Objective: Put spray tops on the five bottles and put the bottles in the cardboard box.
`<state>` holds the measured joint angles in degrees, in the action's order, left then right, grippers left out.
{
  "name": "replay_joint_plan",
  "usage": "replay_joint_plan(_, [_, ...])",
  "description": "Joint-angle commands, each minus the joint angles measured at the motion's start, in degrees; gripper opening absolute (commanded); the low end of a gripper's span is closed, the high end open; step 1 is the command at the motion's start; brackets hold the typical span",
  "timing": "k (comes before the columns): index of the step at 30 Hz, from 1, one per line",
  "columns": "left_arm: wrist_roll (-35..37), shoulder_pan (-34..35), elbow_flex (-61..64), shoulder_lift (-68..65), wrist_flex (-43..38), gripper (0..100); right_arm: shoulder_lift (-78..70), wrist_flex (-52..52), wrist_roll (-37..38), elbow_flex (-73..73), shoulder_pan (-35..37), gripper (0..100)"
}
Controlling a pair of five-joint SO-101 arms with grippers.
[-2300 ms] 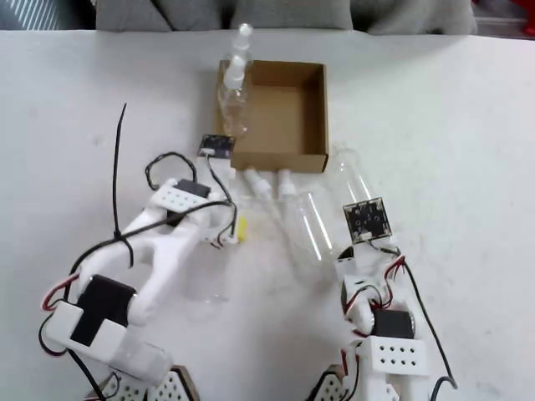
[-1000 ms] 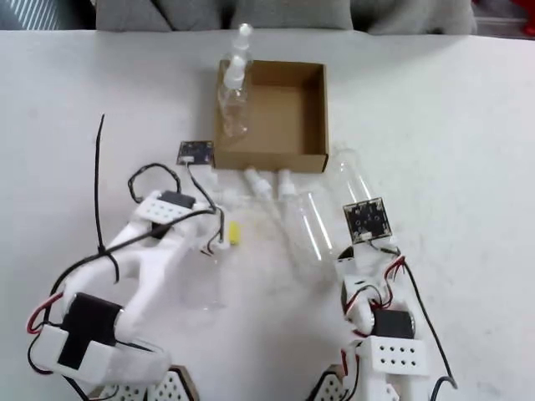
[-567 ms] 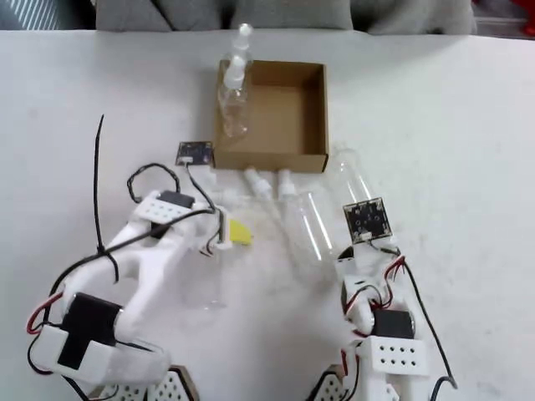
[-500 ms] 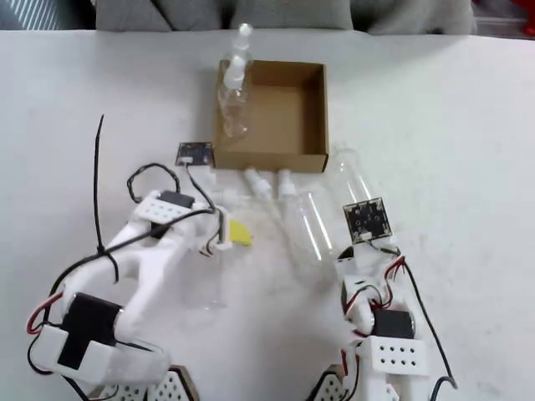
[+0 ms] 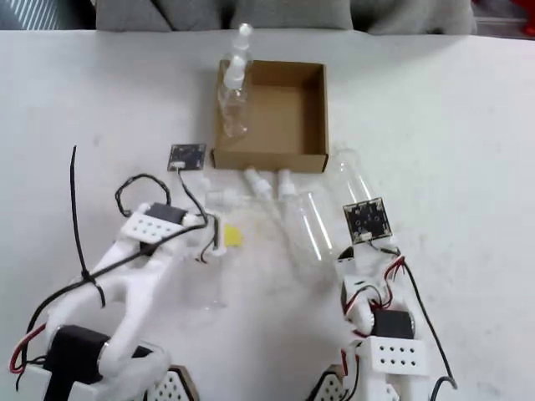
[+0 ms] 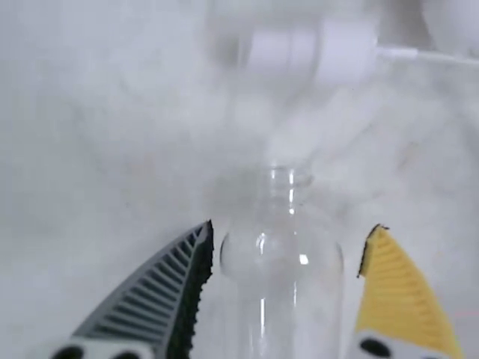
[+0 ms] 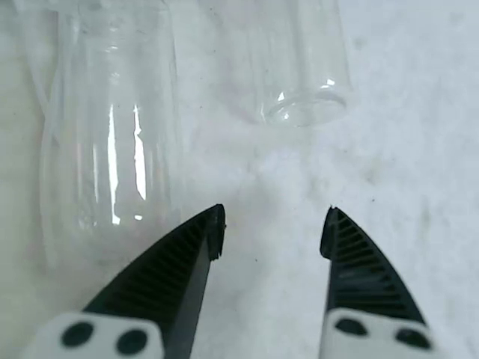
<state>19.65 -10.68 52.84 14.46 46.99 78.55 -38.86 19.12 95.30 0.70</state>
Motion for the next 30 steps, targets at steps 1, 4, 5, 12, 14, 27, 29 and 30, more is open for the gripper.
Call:
replay_joint_plan(1, [4.04, -1.10, -0.44, 2.42, -0.79, 31, 0.66, 0.84, 0.70, -0.44, 0.31, 18.7])
replay_joint_plan(4, [6.95, -1.19, -0.44, 2.42, -0.70, 31, 0.66, 0.92, 0.70, -0.35, 0.31, 18.7])
replay_joint_plan(5, [7.65, -1.19, -0.44, 2.42, -0.53, 31, 0.66, 0.92, 0.70, -0.35, 0.31, 18.7])
replay_joint_plan(12, [9.67, -0.66, -7.03, -4.70, 6.24, 31, 0.66, 0.92, 0.70, -0.35, 0.40, 18.7])
replay_joint_plan(14, [9.58, -0.66, -11.69, -9.98, 9.67, 31, 0.66, 0.92, 0.70, -0.35, 0.40, 18.7])
replay_joint_plan(27, [3.16, 0.66, -20.13, -18.68, 13.27, 31, 0.66, 1.01, 0.70, -0.35, 0.40, 18.7])
replay_joint_plan(29, [1.41, 0.66, -19.78, -18.77, 12.57, 31, 0.66, 1.01, 0.70, -0.35, 0.40, 18.7])
replay_joint_plan(30, [0.70, 0.66, -19.78, -18.77, 12.66, 31, 0.66, 1.01, 0.70, -0.35, 0.40, 18.7])
